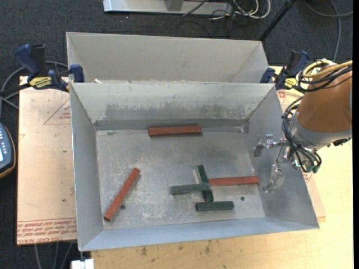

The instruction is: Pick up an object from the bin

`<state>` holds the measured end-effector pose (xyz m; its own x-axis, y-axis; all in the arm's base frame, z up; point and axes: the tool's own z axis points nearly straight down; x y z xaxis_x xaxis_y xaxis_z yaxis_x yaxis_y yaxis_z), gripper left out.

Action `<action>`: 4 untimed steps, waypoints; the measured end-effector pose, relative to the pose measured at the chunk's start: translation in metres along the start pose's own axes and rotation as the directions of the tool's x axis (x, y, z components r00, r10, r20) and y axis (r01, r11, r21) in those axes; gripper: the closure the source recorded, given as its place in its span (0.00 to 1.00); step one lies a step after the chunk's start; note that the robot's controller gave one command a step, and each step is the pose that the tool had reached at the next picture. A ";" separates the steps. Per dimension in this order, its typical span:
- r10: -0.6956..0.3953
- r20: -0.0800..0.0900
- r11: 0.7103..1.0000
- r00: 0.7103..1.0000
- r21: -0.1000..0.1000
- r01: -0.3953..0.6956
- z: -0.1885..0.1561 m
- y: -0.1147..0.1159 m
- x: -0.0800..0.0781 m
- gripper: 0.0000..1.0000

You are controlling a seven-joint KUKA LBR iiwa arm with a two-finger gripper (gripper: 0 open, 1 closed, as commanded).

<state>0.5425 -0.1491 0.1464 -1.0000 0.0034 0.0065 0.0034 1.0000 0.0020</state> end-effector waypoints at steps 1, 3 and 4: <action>-0.033 0.003 0.999 0.999 -0.002 0.033 0.081 0.051 -0.015 0.00; 0.023 0.008 1.000 1.000 -0.001 -0.023 0.047 0.047 -0.019 0.00; -0.054 0.007 0.999 0.998 0.000 0.054 0.078 0.069 -0.028 0.00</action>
Offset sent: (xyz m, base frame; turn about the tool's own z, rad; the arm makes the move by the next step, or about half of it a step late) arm 0.0148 0.0467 -0.0764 -0.0275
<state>0.5700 -0.0800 0.0687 -0.9987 -0.0510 -0.0003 -0.0510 0.9987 0.0019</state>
